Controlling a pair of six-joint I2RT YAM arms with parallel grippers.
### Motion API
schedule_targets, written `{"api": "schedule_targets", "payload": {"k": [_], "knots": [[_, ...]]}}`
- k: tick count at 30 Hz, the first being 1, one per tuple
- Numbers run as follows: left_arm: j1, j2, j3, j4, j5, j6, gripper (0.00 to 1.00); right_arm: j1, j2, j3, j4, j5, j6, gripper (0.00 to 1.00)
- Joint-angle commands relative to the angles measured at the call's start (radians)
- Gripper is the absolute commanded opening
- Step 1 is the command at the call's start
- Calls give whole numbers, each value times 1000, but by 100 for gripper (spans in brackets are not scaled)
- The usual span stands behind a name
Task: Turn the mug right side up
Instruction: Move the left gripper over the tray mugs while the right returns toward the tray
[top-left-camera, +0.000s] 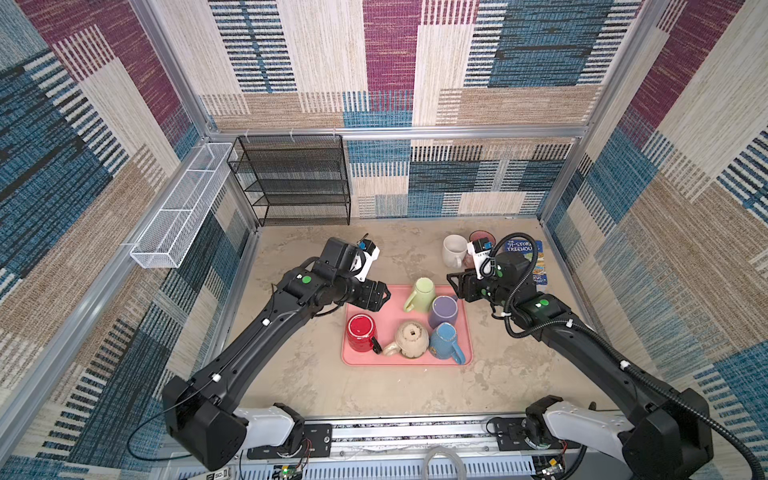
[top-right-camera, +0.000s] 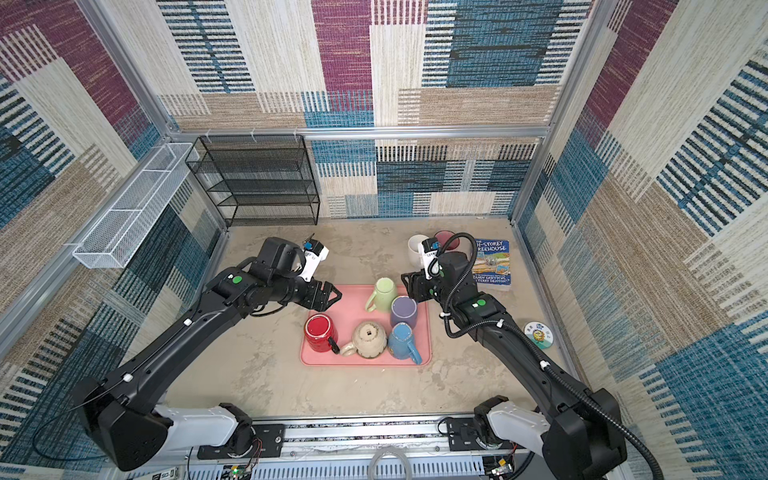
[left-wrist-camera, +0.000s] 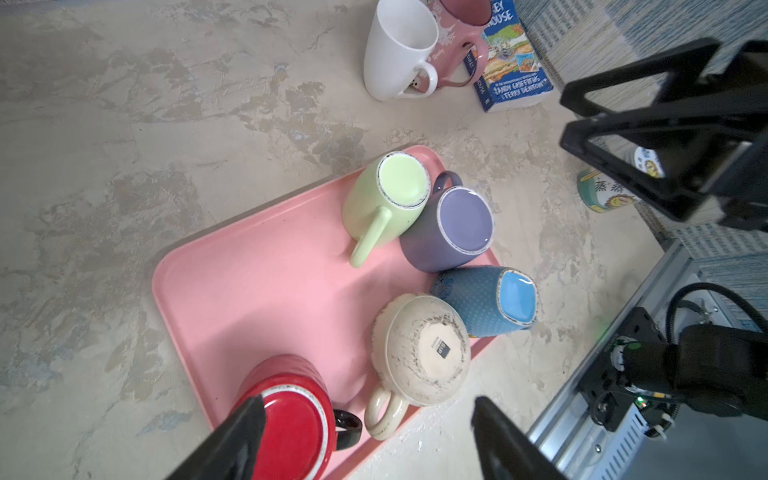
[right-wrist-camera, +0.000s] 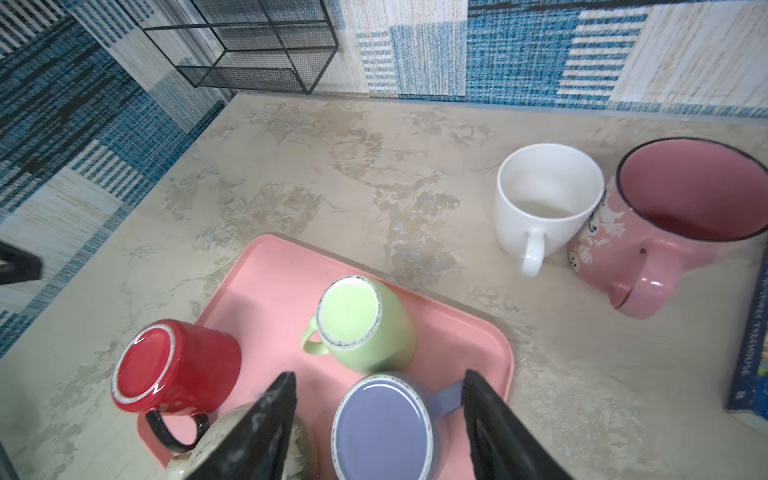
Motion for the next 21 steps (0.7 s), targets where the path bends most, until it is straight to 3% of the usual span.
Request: {"api": "schedule_targets", "payload": {"k": [1,13,21], "knots": [[-16,52,22,-18,-17,95,77,0,-43,-51,104,-81,61,66],[-67,271,108,-8,-119,201,69,-7,-129,-229,281,-148,216,71],[-95,404,192,-5,-168,226,67,-96,-141,-295,335,-189,277,72]]}}
